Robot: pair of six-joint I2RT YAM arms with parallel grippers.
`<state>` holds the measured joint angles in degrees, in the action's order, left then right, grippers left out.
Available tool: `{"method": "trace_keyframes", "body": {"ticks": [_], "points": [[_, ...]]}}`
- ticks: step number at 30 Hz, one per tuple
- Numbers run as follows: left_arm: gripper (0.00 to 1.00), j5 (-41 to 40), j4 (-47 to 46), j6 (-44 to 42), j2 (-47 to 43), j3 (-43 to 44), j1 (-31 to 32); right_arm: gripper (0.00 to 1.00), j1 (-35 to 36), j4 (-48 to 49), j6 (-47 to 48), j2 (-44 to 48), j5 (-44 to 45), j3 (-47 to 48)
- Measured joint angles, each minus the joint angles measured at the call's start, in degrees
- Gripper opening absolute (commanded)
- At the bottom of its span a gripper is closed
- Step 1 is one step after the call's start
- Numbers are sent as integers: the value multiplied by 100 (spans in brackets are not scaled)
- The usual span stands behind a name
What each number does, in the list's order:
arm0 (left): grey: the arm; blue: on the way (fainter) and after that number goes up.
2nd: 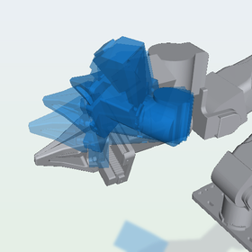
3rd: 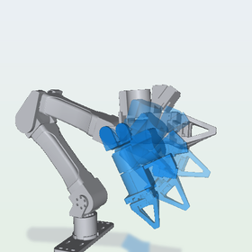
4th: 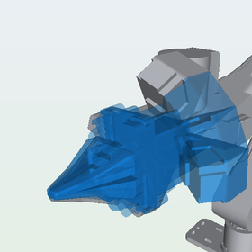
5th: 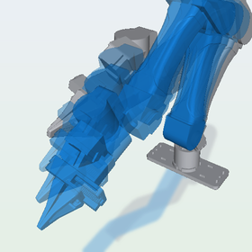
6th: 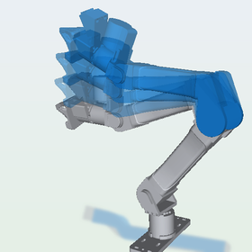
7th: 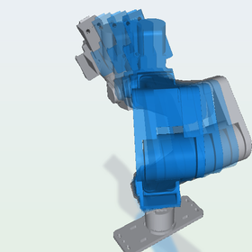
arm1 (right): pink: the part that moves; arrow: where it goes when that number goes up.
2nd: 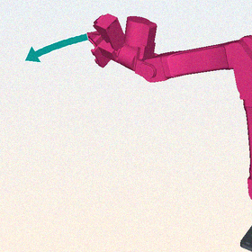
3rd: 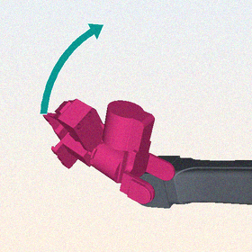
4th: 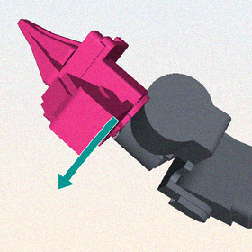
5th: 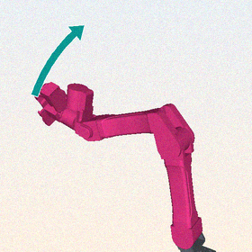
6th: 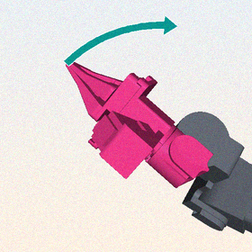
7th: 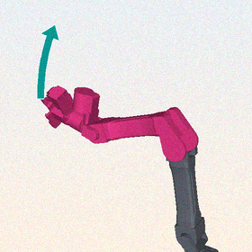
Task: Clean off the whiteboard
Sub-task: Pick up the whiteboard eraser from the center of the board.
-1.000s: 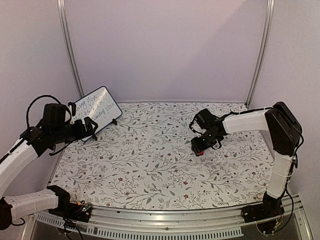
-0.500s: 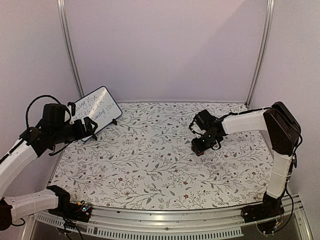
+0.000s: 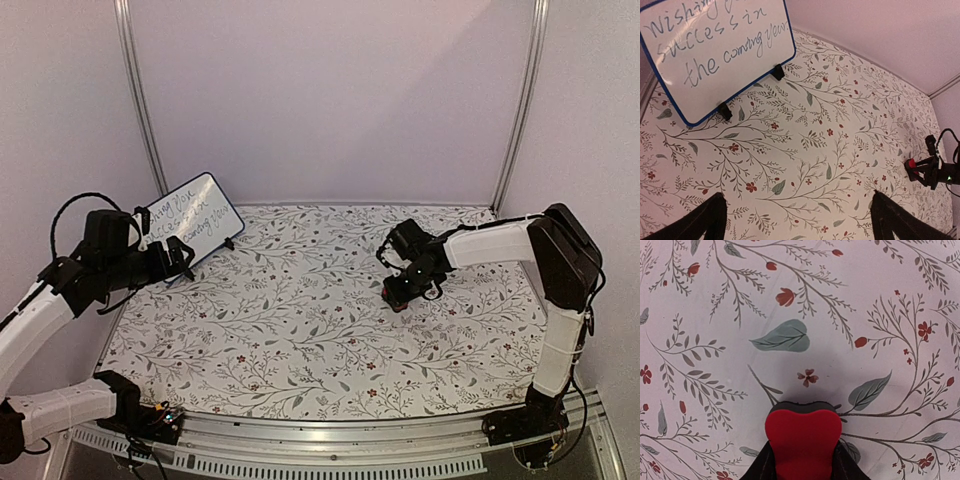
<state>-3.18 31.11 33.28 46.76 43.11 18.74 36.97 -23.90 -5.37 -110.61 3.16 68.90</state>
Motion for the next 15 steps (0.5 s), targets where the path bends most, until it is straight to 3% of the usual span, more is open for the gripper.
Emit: {"method": "trace_keyframes", "body": {"ticks": [15], "points": [[100, -4, 7, 0, 81, 2, 0, 32, 26, -85, -103, 946, -9, 2]]}}
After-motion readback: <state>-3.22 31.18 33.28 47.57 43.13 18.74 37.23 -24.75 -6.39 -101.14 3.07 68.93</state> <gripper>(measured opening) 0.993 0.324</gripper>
